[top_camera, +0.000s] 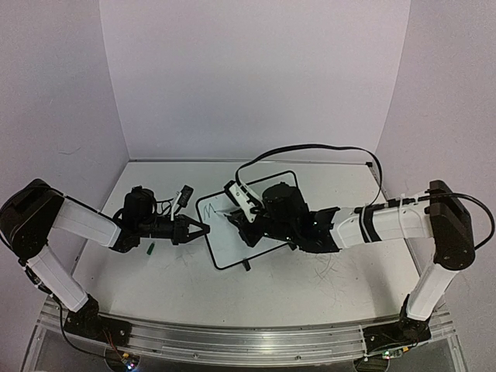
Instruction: Write a sentence on the whiteboard
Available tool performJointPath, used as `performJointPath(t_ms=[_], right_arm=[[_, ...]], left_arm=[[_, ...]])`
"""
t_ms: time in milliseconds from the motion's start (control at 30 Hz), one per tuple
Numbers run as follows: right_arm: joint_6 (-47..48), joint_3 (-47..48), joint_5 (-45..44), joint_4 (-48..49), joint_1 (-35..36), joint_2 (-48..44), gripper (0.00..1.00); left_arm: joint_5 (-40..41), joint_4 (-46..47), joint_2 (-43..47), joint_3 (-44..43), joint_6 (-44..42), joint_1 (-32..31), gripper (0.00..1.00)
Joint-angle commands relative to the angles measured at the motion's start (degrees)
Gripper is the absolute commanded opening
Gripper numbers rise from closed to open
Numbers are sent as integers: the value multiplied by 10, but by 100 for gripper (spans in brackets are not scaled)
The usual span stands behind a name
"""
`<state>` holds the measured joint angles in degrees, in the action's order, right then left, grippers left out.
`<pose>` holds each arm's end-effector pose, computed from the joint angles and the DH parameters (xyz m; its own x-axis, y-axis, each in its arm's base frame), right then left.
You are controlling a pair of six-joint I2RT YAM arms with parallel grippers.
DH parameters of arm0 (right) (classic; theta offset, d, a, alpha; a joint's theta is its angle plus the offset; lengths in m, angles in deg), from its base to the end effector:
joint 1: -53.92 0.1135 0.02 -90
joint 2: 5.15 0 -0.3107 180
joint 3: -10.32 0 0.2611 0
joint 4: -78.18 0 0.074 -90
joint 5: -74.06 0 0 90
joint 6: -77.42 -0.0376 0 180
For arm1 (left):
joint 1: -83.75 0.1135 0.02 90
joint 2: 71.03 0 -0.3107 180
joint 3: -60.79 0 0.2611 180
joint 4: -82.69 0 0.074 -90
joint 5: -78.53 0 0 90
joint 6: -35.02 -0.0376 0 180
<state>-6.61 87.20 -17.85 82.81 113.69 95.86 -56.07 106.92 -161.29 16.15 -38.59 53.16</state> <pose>0.2140 0.3647 0.2745 -0.0790 -0.3420 -0.9364 -0.8606 0.4975 -0.1091 0.2430 -0.1743 0.2008 -0.5623 0.0990 -0.8210 0.7990 0.3212 -0.5084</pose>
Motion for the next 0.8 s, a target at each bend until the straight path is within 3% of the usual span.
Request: performJointPath(t_ms=[0,767], right_arm=[[-9,-9,-11,-7,-5,-17,0],[-12,7,-1,-6,-3,-29,0]], left_arm=[[9,4,20,10,-34,-1,0],[10,2,18,8,-35,-1,0]])
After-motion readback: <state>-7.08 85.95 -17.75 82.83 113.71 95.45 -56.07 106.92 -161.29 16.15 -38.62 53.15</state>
